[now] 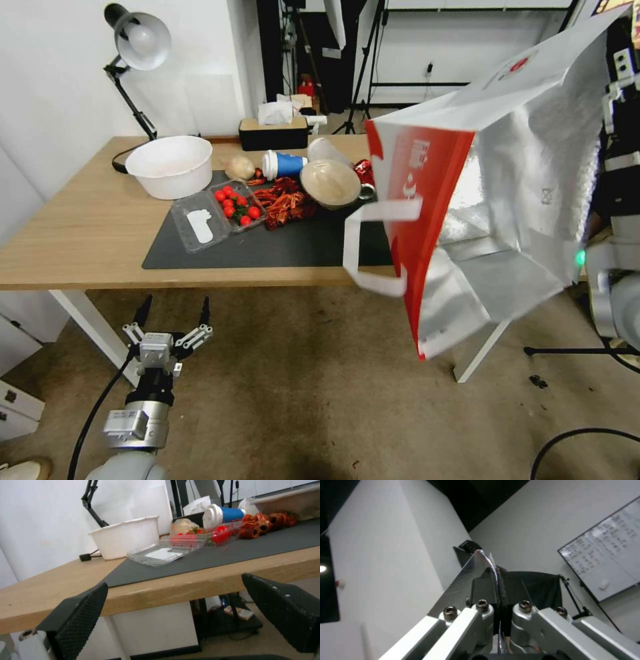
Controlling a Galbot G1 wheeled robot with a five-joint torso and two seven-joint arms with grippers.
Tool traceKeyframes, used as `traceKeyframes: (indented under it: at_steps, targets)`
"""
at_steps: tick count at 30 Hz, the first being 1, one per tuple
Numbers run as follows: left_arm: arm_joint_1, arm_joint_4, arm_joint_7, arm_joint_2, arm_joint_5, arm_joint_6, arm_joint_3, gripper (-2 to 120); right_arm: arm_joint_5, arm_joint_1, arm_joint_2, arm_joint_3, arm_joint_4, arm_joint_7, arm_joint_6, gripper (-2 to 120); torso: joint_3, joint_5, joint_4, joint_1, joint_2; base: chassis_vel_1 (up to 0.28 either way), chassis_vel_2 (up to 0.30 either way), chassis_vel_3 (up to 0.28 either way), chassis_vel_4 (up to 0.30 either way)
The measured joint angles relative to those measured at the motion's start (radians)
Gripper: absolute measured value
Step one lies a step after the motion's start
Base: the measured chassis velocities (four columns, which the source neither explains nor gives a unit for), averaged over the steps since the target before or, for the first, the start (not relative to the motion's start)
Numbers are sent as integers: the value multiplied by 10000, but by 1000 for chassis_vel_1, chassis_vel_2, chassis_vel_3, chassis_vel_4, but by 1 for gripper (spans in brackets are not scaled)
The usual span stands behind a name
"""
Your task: Pick up the food delivery bag from the floor and place it on the table.
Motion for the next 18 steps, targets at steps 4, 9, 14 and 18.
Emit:
traceKeyframes:
  at_steps: [4, 9, 14, 18]
  targets:
    - [0, 5, -1, -21, 26, -1, 10, 100, 87, 281, -32, -206, -443, 315, 50, 0, 0, 1, 0, 0, -1, 0, 0, 0, 0]
    - [28, 37, -3, -56, 93, -28, 29, 100, 25, 562, -19, -390, -1044, 874, 76, 0, -1, 1, 0, 0, -2, 0, 0, 0, 0]
    - [34, 43, -9, -52, 95, -50, 29, 100, -66, 590, -87, -378, -1387, 1033, 78, 0, -1, 2, 0, 0, -2, 0, 0, 0, 0]
    - [36, 45, -11, -48, 96, -54, 37, 100, -100, 594, -239, -240, -1641, 1113, 76, 0, -1, 1, 0, 0, -2, 0, 0, 0, 0]
